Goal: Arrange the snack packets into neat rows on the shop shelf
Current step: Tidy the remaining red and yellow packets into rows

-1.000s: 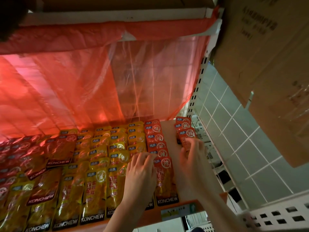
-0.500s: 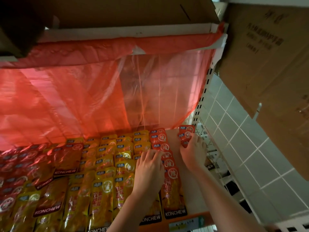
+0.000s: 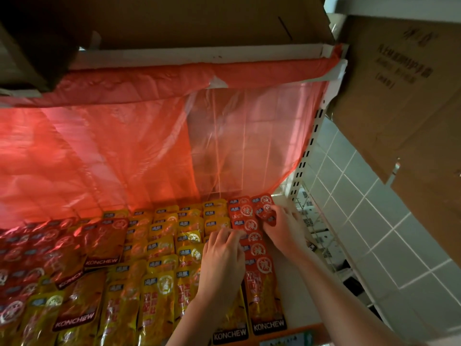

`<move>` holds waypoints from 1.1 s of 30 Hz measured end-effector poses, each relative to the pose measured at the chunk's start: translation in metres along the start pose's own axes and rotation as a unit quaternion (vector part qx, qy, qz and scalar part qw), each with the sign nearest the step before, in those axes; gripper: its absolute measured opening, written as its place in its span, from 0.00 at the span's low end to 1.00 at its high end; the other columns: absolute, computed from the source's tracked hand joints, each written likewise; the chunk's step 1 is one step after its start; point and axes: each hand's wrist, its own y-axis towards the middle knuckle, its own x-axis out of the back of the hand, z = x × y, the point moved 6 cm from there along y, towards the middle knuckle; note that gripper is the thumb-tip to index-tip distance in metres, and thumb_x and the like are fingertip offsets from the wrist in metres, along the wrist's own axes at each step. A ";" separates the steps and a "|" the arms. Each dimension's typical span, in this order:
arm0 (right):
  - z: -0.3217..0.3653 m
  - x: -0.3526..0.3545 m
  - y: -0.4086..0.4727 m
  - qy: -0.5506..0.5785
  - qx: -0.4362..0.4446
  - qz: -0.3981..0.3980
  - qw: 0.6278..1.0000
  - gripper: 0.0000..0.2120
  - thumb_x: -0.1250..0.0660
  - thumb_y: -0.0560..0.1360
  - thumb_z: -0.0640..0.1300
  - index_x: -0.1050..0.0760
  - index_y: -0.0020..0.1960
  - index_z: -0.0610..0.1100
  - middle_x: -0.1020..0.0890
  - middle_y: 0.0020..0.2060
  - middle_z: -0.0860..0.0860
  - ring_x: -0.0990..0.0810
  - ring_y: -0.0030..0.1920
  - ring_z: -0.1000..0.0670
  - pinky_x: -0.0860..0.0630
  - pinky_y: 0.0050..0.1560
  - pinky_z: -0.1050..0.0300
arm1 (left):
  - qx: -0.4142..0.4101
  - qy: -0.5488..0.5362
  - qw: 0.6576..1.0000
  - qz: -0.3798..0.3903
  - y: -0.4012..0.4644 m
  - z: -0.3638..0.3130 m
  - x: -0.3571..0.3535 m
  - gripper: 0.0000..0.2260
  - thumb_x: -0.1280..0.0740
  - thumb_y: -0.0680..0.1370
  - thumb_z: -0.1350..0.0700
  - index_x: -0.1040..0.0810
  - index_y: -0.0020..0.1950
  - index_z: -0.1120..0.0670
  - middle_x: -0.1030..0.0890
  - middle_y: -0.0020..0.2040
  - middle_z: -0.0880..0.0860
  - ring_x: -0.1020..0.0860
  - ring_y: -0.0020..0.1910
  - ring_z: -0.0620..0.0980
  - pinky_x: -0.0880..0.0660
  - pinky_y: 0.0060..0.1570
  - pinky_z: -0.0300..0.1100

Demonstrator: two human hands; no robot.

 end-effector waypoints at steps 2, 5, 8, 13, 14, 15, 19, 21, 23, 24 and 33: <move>0.004 0.001 0.002 0.011 0.003 0.007 1.000 0.21 0.36 0.75 0.54 0.30 0.64 0.46 0.24 0.59 0.50 0.29 0.61 0.46 0.33 0.63 0.49 | -0.002 -0.002 1.000 -0.005 0.000 0.002 0.003 0.13 0.34 0.75 0.60 0.23 0.60 0.53 0.22 0.57 0.49 0.27 0.60 0.49 0.31 0.60 0.42; 0.009 0.002 0.006 -0.002 0.016 0.009 1.000 0.17 0.38 0.76 0.56 0.27 0.60 0.47 0.22 0.56 0.51 0.27 0.59 0.48 0.38 0.63 0.53 | -0.007 0.001 1.000 -0.020 -0.002 0.005 0.006 0.13 0.33 0.75 0.60 0.22 0.59 0.53 0.22 0.56 0.49 0.25 0.58 0.49 0.27 0.58 0.43; 0.011 0.004 0.007 -0.007 0.013 -0.004 1.000 0.16 0.38 0.76 0.55 0.27 0.58 0.46 0.22 0.53 0.50 0.26 0.58 0.48 0.36 0.61 0.53 | -0.001 -0.004 1.000 -0.021 -0.003 0.010 0.007 0.12 0.34 0.76 0.59 0.22 0.59 0.53 0.22 0.58 0.49 0.26 0.59 0.48 0.27 0.59 0.43; 0.010 0.014 -0.001 0.014 -0.014 -0.052 0.998 0.21 0.42 0.73 0.59 0.30 0.59 0.46 0.24 0.52 0.49 0.25 0.53 0.47 0.24 0.52 0.47 | -0.001 -0.015 1.000 -0.014 -0.006 0.017 0.008 0.12 0.35 0.76 0.58 0.23 0.59 0.53 0.22 0.57 0.48 0.26 0.59 0.47 0.26 0.58 0.45; 0.010 0.018 -0.005 0.020 -0.015 -0.064 0.998 0.21 0.43 0.73 0.60 0.31 0.59 0.47 0.24 0.52 0.50 0.26 0.52 0.48 0.24 0.51 0.48 | -0.002 -0.017 1.000 -0.014 -0.006 0.018 0.008 0.12 0.35 0.76 0.59 0.23 0.59 0.53 0.22 0.57 0.48 0.26 0.59 0.47 0.26 0.59 0.45; 0.011 0.023 -0.009 0.030 -0.014 -0.080 0.996 0.22 0.42 0.73 0.60 0.31 0.60 0.48 0.25 0.52 0.51 0.27 0.52 0.49 0.25 0.51 0.50 | -0.003 -0.017 1.000 -0.016 -0.007 0.018 0.009 0.12 0.34 0.75 0.59 0.23 0.59 0.53 0.22 0.57 0.48 0.27 0.59 0.47 0.26 0.59 0.45; 0.037 0.042 -0.032 0.088 0.058 -0.110 0.988 0.20 0.39 0.75 0.59 0.32 0.60 0.47 0.28 0.50 0.53 0.29 0.47 0.59 0.28 0.45 0.65 | 0.009 -0.066 0.998 -0.009 -0.007 0.015 0.011 0.13 0.34 0.77 0.58 0.24 0.61 0.53 0.23 0.58 0.47 0.25 0.58 0.45 0.25 0.58 0.42; 0.060 0.039 -0.039 0.212 0.081 -0.043 0.973 0.18 0.35 0.74 0.57 0.31 0.55 0.45 0.26 0.45 0.53 0.26 0.41 0.64 0.28 0.40 0.69 | 0.037 -0.157 0.986 0.039 -0.005 0.011 0.009 0.17 0.35 0.77 0.55 0.28 0.65 0.52 0.24 0.60 0.46 0.24 0.59 0.44 0.24 0.56 0.42; 0.074 0.026 -0.042 0.282 0.080 0.007 0.956 0.20 0.37 0.71 0.65 0.28 0.52 0.50 0.23 0.43 0.54 0.22 0.41 0.62 0.23 0.42 0.63 | 0.082 -0.299 0.944 0.118 -0.006 0.005 0.004 0.24 0.31 0.73 0.55 0.34 0.68 0.49 0.25 0.62 0.45 0.25 0.60 0.41 0.24 0.56 0.40; 0.081 0.023 -0.044 0.298 0.080 0.027 0.951 0.20 0.37 0.71 0.66 0.27 0.52 0.51 0.22 0.42 0.55 0.22 0.41 0.62 0.23 0.43 0.64 | 0.102 -0.359 0.917 0.143 -0.007 0.002 0.004 0.28 0.29 0.71 0.58 0.36 0.68 0.46 0.25 0.60 0.45 0.25 0.59 0.40 0.24 0.53 0.37; 0.111 -0.008 -0.065 0.329 0.114 0.205 0.915 0.21 0.36 0.72 0.63 0.23 0.50 0.45 0.18 0.39 0.54 0.19 0.40 0.60 0.24 0.42 0.66 | 0.172 -0.470 0.859 0.104 -0.022 0.035 0.019 0.27 0.30 0.70 0.56 0.34 0.67 0.54 0.19 0.52 0.53 0.19 0.49 0.52 0.21 0.44 0.42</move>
